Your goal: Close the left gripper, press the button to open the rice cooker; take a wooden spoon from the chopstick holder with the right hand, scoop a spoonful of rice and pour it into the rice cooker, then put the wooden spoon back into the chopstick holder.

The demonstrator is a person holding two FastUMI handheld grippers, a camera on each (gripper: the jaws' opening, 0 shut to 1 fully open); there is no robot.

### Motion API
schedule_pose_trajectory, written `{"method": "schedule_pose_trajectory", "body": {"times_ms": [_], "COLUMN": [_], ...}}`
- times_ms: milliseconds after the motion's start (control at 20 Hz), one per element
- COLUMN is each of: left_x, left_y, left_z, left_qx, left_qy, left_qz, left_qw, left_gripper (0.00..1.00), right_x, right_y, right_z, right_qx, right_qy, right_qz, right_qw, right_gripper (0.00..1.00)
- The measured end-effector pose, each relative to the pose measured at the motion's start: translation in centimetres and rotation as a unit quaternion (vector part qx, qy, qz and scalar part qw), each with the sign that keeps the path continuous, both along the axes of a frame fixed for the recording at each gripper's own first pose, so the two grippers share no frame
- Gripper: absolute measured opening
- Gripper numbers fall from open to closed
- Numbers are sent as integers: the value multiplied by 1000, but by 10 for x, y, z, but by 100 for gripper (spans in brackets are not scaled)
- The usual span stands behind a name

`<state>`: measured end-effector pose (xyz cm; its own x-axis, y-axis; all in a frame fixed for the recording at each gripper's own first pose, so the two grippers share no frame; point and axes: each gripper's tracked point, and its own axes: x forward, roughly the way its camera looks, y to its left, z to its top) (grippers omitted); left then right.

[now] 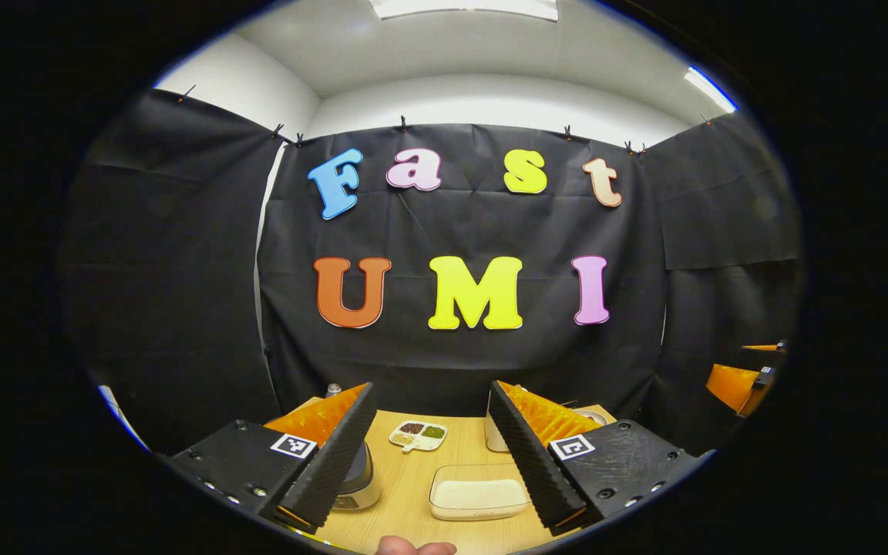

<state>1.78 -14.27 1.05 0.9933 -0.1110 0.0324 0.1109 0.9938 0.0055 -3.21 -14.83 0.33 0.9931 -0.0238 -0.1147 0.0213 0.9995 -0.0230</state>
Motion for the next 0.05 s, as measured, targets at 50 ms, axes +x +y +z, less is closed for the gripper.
{"method": "schedule_pose_trajectory", "body": {"times_ms": [50], "left_x": [-2], "left_y": [0], "left_z": [0], "left_qx": [0], "left_qy": [0], "left_qz": [-1], "left_qw": [1000], "left_gripper": [95], "right_x": [-2], "right_y": [-1], "right_z": [-1], "right_qx": [-1], "right_qy": [1], "right_qz": [-2], "right_qw": [1000], "right_gripper": [97]}}
